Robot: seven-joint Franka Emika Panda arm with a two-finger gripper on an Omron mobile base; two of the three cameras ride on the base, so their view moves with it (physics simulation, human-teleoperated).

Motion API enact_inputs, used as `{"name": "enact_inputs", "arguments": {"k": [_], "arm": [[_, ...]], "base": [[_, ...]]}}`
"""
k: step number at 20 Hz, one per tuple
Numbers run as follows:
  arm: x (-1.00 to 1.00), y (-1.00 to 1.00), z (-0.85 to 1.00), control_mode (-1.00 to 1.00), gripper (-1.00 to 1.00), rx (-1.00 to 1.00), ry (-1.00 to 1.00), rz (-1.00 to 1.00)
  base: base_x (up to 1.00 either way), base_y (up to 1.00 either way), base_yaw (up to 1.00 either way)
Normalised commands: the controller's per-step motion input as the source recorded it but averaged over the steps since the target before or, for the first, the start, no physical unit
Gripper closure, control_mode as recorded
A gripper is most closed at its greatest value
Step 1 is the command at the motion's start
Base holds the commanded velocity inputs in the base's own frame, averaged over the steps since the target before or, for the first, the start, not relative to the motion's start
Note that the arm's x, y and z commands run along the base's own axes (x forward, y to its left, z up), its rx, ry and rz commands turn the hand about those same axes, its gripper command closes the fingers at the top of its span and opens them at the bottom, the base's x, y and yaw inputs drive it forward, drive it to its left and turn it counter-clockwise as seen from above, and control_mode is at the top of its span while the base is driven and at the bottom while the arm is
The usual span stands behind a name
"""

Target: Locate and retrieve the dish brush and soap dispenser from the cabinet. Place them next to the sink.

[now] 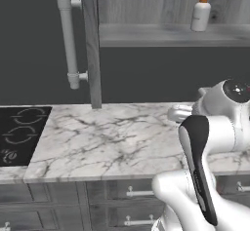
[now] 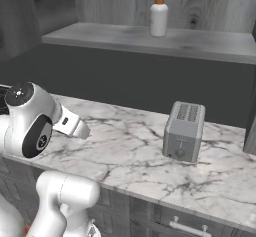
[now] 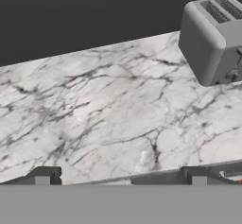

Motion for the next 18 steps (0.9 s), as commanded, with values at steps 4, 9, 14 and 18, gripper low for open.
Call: {"name": "enact_inputs", "arguments": {"k": [4,9,14,18], "arm": [[-0.11,0.01,0.94,-1.00,-1.00,-0.15,-0.15,-0.04],[-0.03,-0.31,0.67,-1.00,-1.00,-0.20,-0.12,0.03],[-0.25,0.00,0.68,-1.00,-1.00,-0.18,-0.01,0.00],[-0.24,0.00,0.72,-1.00,-1.00,-0.08,-0.10,0.01]], "base": [[0.00,0.00,0.00],[0.00,0.00,0.00],[0.00,0.00,0.00],[0.00,0.00,0.00]]}}
